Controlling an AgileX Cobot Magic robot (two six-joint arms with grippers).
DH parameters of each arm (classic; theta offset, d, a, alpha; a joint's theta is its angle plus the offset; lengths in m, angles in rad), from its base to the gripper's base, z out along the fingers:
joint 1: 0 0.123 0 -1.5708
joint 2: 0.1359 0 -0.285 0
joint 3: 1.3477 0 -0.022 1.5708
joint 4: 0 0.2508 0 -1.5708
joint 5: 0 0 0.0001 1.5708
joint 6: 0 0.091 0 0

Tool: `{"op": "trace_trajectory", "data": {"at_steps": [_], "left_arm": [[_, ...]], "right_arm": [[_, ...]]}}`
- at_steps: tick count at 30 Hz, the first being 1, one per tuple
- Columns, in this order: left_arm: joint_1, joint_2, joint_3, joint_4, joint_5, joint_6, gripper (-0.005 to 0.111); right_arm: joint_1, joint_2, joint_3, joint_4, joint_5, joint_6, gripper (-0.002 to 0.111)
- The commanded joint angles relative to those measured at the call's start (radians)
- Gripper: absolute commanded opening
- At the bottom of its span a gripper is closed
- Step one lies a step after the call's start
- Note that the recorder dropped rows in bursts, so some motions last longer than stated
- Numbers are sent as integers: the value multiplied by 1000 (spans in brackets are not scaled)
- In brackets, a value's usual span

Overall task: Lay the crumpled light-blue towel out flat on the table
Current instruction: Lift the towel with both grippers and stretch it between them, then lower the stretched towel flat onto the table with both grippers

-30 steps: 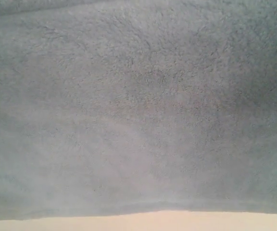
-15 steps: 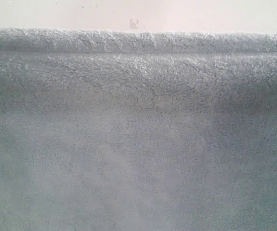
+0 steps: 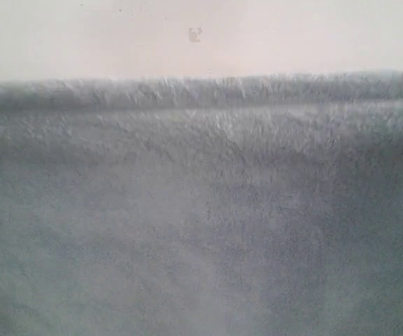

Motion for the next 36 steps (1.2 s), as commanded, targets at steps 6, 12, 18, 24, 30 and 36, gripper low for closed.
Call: {"op": "trace_trajectory", "data": {"at_steps": [6, 12, 18, 24, 30, 36], "left_arm": [[59, 234, 71, 194, -63, -178, 4], [318, 521, 71, 105, -367, -178, 4], [571, 831, -35, -152, -647, -60, 4], [599, 1090, -282, -258, -744, 90, 4], [599, 1255, -450, -216, -748, 96, 7], [607, 1311, -549, -209, -755, 51, 47]], "right_arm": [[-1, 323, 97, -98, -201, 71, 0], [-129, 593, 74, -72, -433, 116, 0], [-259, 858, -77, 94, -555, 29, 0], [-320, 1209, -346, 248, -560, -96, 0], [-320, 1408, -551, 271, -562, -113, 10], [-320, 1478, -716, 271, -575, -103, 66]]}}
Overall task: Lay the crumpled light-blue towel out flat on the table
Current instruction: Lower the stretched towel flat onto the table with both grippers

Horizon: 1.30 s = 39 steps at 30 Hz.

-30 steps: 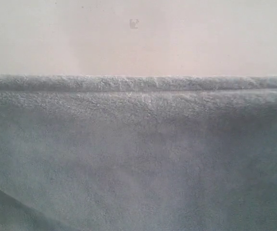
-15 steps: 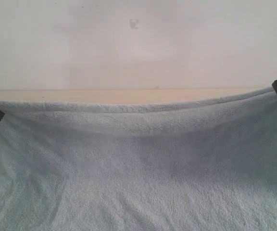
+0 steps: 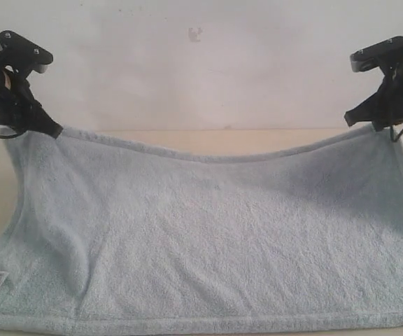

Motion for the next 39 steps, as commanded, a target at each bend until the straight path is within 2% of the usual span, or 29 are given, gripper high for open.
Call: {"op": "trace_trajectory", "data": {"at_steps": [1, 5, 9, 11, 14, 18, 26, 34, 39], "left_arm": [[13, 13, -54, 10, -17, -74, 51], [32, -20, -54, 50, 1, -168, 53], [41, -59, -46, 57, 153, -159, 47], [44, -78, -23, 51, 221, -160, 40], [44, -115, 46, -12, 243, -135, 23], [42, -156, 150, -164, 246, -12, 4], [42, -210, 348, -261, 228, 21, 4], [42, -287, 438, -420, 215, 103, 4], [42, -321, 479, -516, 156, 130, 4]], "right_arm": [[-5, 11, -89, 1, -29, 27, 66], [-5, -21, -89, 3, -20, 26, 51], [-22, -49, -70, 5, 36, 26, 32], [-33, -72, -45, 27, 48, 19, 21], [-44, -124, 36, 46, 56, 12, -1], [-42, -211, 168, 86, 6, 8, 0], [-42, -393, 503, 304, -123, -32, 0], [-35, -633, 858, 596, -319, -142, 0], [34, -830, 1011, 605, -303, -175, 0]]}}
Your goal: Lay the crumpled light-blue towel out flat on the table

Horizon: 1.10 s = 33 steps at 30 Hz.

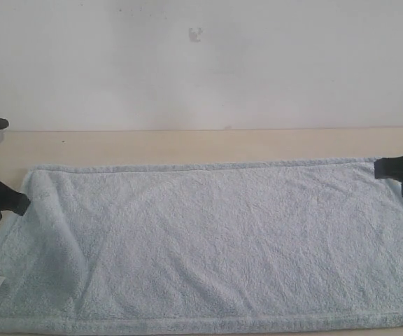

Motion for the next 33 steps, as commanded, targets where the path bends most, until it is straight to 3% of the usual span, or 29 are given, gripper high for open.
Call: {"op": "trace_trajectory", "data": {"at_steps": [1, 5, 10, 25, 33], "left_arm": [[-2, -33, 47, -111, -77, 21, 4], [-2, -36, 91, -125, -115, 22, 4], [-2, -36, 125, -125, -129, 24, 4], [-10, -36, 135, -153, -162, 42, 4], [-10, -7, 208, -144, -210, 42, 4]], "right_arm": [[78, -192, 117, 26, 9, -31, 0], [152, -340, 179, 26, -22, -42, 0], [171, -441, 200, 19, -42, -42, 0], [171, -450, 245, 27, -88, -38, 0], [171, -450, 245, 27, -88, -38, 0]]}}
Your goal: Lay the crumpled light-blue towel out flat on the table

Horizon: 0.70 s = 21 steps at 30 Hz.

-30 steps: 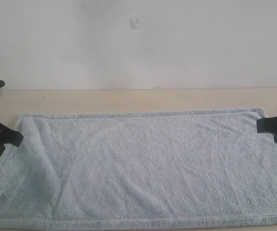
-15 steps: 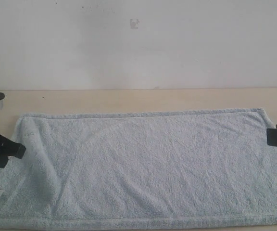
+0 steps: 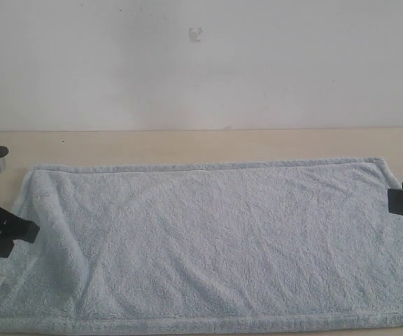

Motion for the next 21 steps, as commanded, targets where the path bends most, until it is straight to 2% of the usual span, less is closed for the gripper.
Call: {"op": "trace_trajectory", "data": {"at_steps": [1, 17, 21], "left_arm": [[-10, 13, 36, -4, -46, 8, 4], [-8, 13, 153, 8, -178, 8, 4], [-5, 20, 153, 72, -184, -37, 4]], "right_arm": [[2, -5, 6, 5, -11, -3, 0], [2, -5, 6, 7, -9, 8, 0], [2, -5, 6, 14, -9, 12, 0]]}}
